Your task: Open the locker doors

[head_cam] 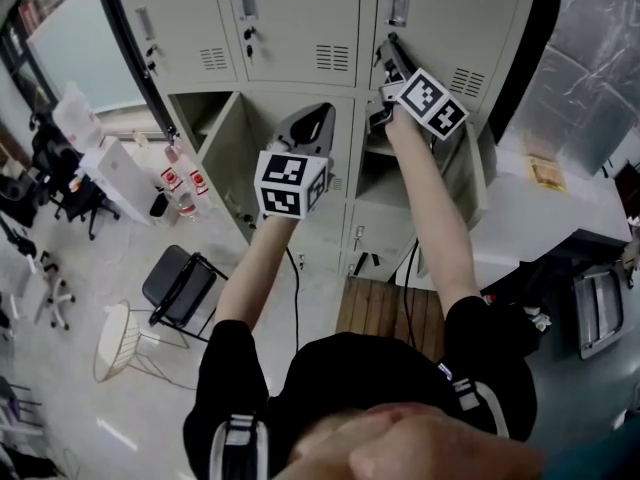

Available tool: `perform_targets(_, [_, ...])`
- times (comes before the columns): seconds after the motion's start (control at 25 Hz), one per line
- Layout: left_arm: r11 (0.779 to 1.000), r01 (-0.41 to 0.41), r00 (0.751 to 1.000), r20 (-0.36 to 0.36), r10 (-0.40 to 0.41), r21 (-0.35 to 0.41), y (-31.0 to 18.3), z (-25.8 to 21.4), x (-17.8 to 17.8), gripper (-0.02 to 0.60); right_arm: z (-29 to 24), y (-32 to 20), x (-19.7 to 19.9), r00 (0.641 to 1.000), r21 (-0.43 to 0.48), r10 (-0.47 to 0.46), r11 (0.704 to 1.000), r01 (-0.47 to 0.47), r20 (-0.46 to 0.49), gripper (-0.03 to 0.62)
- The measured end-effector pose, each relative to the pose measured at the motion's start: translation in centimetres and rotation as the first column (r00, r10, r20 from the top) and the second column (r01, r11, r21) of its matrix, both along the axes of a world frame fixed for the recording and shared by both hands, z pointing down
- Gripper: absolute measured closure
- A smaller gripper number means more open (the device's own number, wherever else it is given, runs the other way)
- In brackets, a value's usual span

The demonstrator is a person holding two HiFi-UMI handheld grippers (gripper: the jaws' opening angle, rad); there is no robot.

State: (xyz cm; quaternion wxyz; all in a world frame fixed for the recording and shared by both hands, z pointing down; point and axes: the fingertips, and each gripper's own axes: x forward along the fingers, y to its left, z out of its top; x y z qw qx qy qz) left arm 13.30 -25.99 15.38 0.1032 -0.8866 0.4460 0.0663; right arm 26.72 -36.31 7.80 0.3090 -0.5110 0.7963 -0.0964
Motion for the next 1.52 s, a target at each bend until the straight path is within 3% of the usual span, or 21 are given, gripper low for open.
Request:
perform_targets(0.2, [1.000,0.005,1.000,0.004,-0.005,-0.007,0.2,0.3,-0.3,0.571,-0.3,-0.1,0.0,0.984,-0.002,0.143,0.990,-0.144,-0.104,0.519])
perform_targets(0.44, [1.000,0.005,1.000,-0.007,-0.005,-0.015,0.4,0.8,-0.4,0.571,-0.8,-0.2,-0.1,0.949,0.010,0.215,0.976,-0.219,-0.230,0.520])
perform_targets(0.56, [1.000,0.002,1.000,-0.014,-0.003,-0.024,0.2,1.2,-0.3,0.571,-0.9,-0.4,0.0,0.959,-0.011,0.184,0.982,-0.191,-0.215,0.519])
perform_targets(0.68, [0.999,-0.008,1.000,-0.011,0.008,-0.032,0.1,1.6,0.1,0.571,-0.7,-0.5,0.1,0.984,-0.031,0.122,0.991,-0.127,-0.129,0.514])
perform_targets(0.8, [0.999,-0.017,1.000,-0.013,0.016,-0.037,0.2,1.8,0.4,0.571,-0.6,-0.4,0.4,0.998,-0.036,0.034,0.999,-0.032,0.057,0.508])
perform_targets(0.88, [0.999,-0.016,1.000,-0.012,0.016,-0.040,0.3,2.0,0.4,0.571,-0.5,-0.4,0.6,0.981,-0.027,-0.028,0.999,0.034,0.194,0.500])
perform_targets(0.96, [0.999,-0.010,1.000,-0.013,0.010,-0.042,0.4,2.1,0.1,0.571,-0.4,-0.4,0.6,0.942,-0.010,-0.082,0.996,0.090,0.327,0.493])
perform_targets(1.08, [0.999,0.003,1.000,-0.010,-0.003,-0.044,0.6,2.1,-0.6,0.571,-0.1,-0.5,0.8,0.839,0.024,-0.152,0.986,0.164,0.522,0.533])
perform_targets(1.16, [0.999,0.015,1.000,-0.009,-0.015,-0.043,0.9,2.2,-1.1,0.571,0.0,-0.6,1.0,0.780,0.042,-0.179,0.980,0.192,0.600,0.534])
perform_targets(1.4, [0.997,0.052,0.999,-0.004,-0.052,-0.053,1.1,2.6,-3.0,0.571,0.1,-0.4,1.0,0.675,0.099,-0.243,0.964,0.245,0.696,0.536])
perform_targets(1.52, [0.997,0.055,0.998,-0.005,-0.055,-0.055,1.1,2.8,-3.3,0.571,0.1,-0.3,0.9,0.670,0.114,-0.258,0.961,0.251,0.696,0.536])
